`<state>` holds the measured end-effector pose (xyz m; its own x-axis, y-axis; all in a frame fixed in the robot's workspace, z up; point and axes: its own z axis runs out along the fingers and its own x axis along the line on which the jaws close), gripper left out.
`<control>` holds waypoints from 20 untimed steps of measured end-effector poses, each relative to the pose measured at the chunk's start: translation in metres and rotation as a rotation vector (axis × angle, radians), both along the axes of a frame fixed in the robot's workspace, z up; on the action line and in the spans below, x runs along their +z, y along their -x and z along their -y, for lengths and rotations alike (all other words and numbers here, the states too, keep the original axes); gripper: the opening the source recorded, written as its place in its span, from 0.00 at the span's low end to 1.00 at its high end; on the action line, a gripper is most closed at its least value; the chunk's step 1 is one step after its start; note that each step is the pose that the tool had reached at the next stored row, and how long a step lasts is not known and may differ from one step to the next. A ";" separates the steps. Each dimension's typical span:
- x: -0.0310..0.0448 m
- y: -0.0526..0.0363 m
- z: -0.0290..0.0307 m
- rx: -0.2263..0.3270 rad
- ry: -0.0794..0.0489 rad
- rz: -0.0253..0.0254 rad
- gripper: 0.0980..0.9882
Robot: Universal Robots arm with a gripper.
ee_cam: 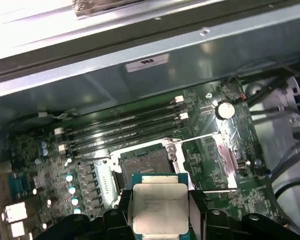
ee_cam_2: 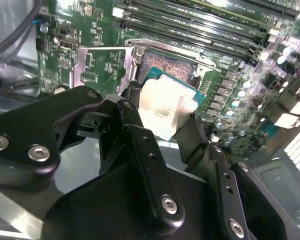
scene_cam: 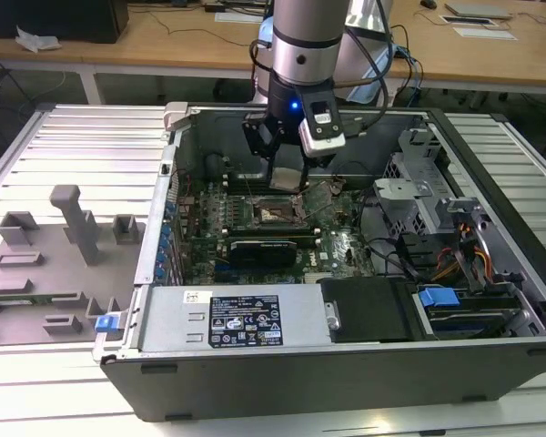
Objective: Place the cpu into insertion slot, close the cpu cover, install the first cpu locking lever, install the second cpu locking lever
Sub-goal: 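Place the cpu into insertion slot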
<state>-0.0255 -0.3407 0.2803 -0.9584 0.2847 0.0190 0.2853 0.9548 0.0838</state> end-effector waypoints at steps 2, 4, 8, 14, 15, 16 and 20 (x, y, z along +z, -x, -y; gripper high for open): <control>-0.0009 0.0000 0.0000 -0.048 0.000 0.0000 0.49; -0.0021 0.0000 0.0000 -0.124 0.000 0.0000 0.49; -0.0030 0.0000 0.0000 -0.192 0.000 0.0000 0.49; -0.0047 0.0000 0.0000 -0.342 0.000 0.0000 0.49; -0.0050 0.0000 0.0000 -0.367 0.000 0.0001 0.49; -0.0054 0.0000 0.0000 -0.395 0.000 0.0000 0.49; -0.0068 0.0000 0.0000 -0.515 0.000 0.0000 0.49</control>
